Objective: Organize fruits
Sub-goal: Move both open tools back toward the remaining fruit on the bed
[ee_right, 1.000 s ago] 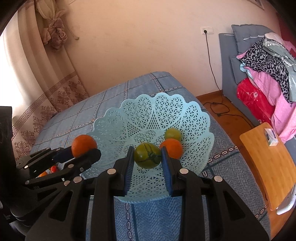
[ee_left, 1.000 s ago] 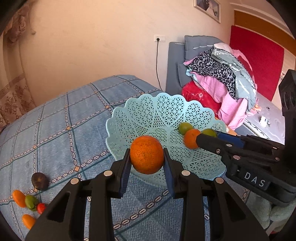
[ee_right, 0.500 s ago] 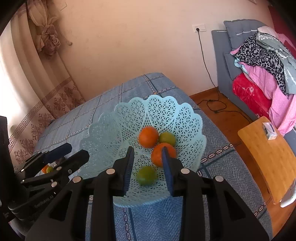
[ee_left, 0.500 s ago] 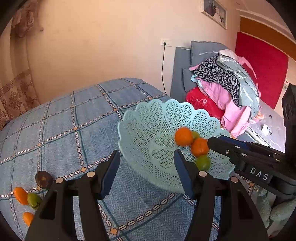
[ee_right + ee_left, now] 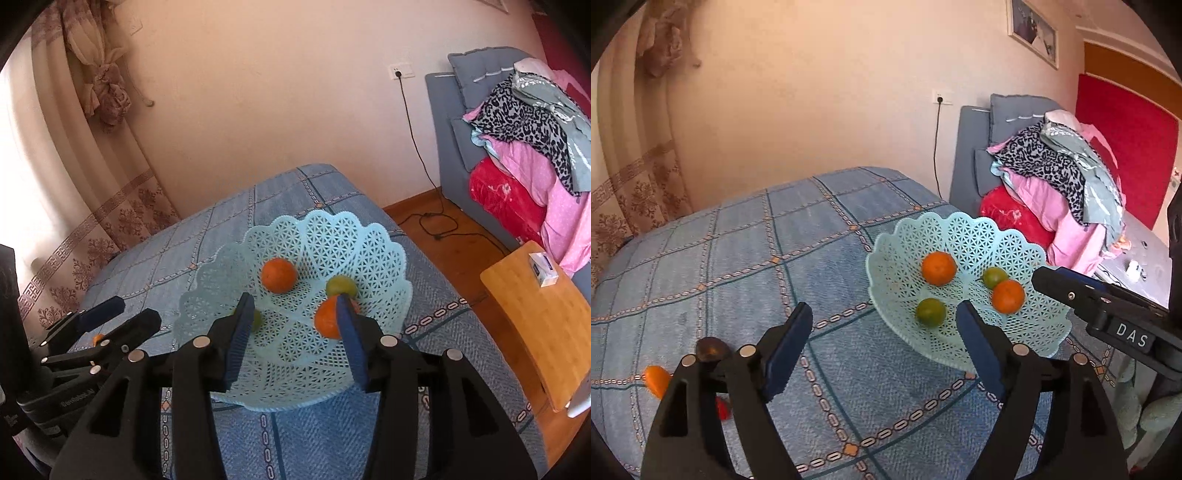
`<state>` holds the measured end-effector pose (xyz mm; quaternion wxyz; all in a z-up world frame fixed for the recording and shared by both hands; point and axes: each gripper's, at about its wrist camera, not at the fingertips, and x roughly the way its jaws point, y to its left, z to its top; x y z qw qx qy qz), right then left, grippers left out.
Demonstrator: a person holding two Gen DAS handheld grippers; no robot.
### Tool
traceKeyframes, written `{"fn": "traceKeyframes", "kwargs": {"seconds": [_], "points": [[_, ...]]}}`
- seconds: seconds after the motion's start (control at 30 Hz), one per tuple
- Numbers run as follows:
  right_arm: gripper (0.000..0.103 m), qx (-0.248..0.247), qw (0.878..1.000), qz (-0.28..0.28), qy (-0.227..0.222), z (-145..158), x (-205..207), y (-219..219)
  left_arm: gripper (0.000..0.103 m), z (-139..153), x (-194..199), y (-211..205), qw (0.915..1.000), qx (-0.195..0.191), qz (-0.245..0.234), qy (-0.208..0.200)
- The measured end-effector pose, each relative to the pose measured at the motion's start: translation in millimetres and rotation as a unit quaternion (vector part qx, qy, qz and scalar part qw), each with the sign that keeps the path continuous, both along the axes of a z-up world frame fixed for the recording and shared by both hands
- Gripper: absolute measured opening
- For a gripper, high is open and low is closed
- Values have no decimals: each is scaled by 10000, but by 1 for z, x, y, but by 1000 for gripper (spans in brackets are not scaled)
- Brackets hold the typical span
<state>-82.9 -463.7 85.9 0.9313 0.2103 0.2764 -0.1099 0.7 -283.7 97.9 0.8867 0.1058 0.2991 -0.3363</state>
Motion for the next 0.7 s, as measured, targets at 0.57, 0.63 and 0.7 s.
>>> {"fn": "traceKeyframes", "kwargs": {"seconds": [0.57,0.63,0.7], "points": [[53,-372,9981,425,-231,12,0,38,89,20,-16,64,9978,-112,546,-356],[54,-405,9977,501,-213,12,2,43,89,19,-17,76,9971,-94,654,-371],[55,-426,9973,573,-193,13,4,47,89,19,-17,85,9965,-89,732,-385]]}}
